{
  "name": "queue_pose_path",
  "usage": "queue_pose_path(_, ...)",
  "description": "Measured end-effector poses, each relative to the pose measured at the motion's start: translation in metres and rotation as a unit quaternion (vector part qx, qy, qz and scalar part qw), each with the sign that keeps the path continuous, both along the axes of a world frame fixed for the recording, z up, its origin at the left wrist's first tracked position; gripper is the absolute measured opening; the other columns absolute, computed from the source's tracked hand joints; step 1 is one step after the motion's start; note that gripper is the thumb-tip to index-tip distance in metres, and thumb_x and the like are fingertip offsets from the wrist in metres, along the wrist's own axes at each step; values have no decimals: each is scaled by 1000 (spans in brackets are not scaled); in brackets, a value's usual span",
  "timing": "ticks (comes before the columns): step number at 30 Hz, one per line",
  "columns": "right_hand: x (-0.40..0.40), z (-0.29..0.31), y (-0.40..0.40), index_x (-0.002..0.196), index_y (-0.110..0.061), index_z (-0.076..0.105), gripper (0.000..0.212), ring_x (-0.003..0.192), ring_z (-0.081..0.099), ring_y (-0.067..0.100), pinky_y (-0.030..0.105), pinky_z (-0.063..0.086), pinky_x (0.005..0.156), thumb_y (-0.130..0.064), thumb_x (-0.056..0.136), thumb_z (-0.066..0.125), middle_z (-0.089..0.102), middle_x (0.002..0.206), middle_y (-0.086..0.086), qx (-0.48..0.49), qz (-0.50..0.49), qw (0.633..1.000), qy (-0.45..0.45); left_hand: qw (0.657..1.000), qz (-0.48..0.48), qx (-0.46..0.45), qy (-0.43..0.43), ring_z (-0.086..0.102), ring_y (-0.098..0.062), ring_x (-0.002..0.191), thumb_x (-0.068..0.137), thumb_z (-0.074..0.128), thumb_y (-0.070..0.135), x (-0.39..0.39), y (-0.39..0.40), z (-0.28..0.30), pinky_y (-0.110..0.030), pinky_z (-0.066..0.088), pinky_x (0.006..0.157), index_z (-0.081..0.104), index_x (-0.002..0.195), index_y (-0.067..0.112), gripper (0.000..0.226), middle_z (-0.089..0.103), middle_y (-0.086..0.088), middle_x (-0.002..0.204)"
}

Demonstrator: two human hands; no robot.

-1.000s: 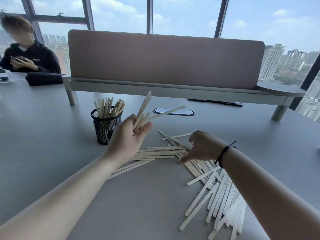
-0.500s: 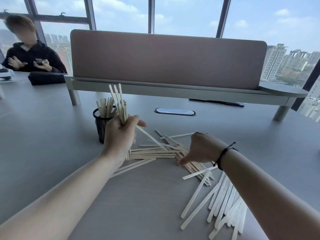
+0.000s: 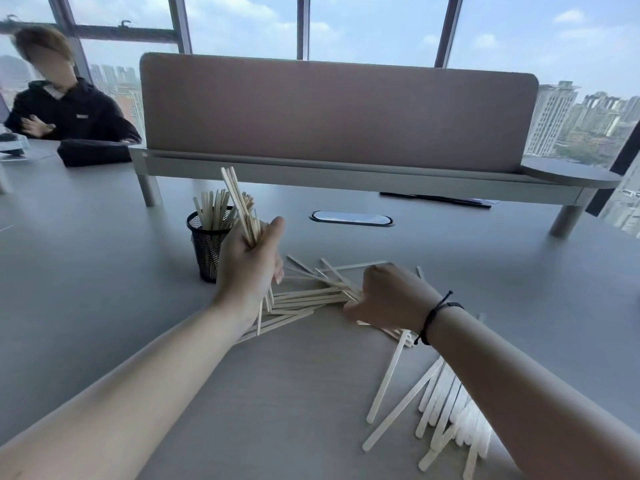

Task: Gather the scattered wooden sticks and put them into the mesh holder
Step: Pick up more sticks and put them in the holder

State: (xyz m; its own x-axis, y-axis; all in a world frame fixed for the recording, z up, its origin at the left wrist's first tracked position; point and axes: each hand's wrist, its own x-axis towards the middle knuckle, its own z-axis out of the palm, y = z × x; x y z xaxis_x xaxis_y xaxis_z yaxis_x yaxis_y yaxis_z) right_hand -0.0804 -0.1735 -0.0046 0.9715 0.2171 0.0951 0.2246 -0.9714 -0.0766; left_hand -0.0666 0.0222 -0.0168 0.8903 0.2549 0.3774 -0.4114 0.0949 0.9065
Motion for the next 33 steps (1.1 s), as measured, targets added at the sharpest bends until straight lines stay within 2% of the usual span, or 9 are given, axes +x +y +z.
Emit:
queue_pose_path(6, 7, 0, -5, 50, -15, 39, 45, 50, 28, 18, 26, 24, 42, -38, 68, 72, 31, 53, 4, 55, -6, 997, 49, 998, -55, 33, -29, 28, -16, 33, 97, 61, 26, -6, -4, -2, -24, 29, 42, 43, 73, 17, 31, 30, 4, 42)
queue_pose_path(13, 12, -5, -4, 62, -11, 49, 34, 55, 27, 17, 24, 24, 41, -32, 73, 75, 30, 58, 5, 119, -6, 990, 74, 996, -33, 70, -39, 33, -18, 33, 97, 55, 47, -12, -7, 1, -38, 41, 50, 37, 39, 24, 65, 31, 7, 36)
queue_pose_path(14, 12, -5, -3, 64, -9, 51, 34, 57, 33, 20, 26, 28, 44, -33, 74, 74, 34, 63, -1, 114, -4, 991, 74, 997, -21, 65, -42, 33, -18, 32, 98, 54, 45, -13, -7, 2, -45, 43, 49, 36, 39, 21, 66, 31, 6, 35)
queue_pose_path(15, 11, -3, -3, 71, -3, 59, 35, 63, 47, 26, 29, 34, 51, -36, 77, 73, 48, 66, 15, 98, -3, 992, 74, 997, -8, 58, -47, 33, -19, 32, 99, 55, 43, -13, -7, 3, -50, 45, 48, 35, 41, 18, 66, 32, 4, 36)
queue_pose_path(16, 11, -2, -4, 88, 3, 69, 44, 80, 61, 30, 29, 40, 59, -39, 79, 73, 72, 89, 14, 78, 1, 994, 75, 997, 3, 50, -51, 33, -20, 32, 99, 56, 41, -14, -6, 4, -55, 45, 47, 34, 44, 14, 65, 32, 2, 36)
queue_pose_path(19, 12, 1, -8, 112, 4, 68, 69, 107, 64, 32, 33, 52, 79, -49, 70, 81, 70, 114, 19, 88, 8, 992, 86, 997, 33, 40, -57, 33, -22, 32, 98, 57, 39, -13, -4, 5, -52, 43, 44, 31, 52, 10, 61, 33, -1, 38)
queue_pose_path(22, 14, 2, -8, 103, 2, 73, 70, 96, 68, 32, 34, 55, 78, -53, 61, 86, 74, 102, 17, 71, 1, 993, 93, 996, 30, 52, -65, 33, -21, 31, 96, 59, 42, -13, -2, 3, -38, 42, 43, 33, 51, 13, 59, 33, -1, 38)
queue_pose_path(28, 16, 1, -8, 94, -5, 75, 53, 83, 68, 25, 27, 47, 62, -45, 62, 89, 74, 90, 10, 85, -38, 992, 80, 994, -12, 93, -49, 35, -19, 30, 94, 61, 46, -9, -3, -5, -42, 40, 46, 33, 47, 19, 61, 33, 3, 38)
queue_pose_path(33, 13, 0, -7, 79, 0, 72, 46, 63, 46, 22, 26, 34, 52, -42, 64, 83, 50, 64, 6, 88, -51, 992, 79, 994, -29, 102, -25, 44, -24, 36, 95, 66, 33, -8, -3, -9, -33, 47, 47, 44, 47, 13, 56, 41, -7, 40)
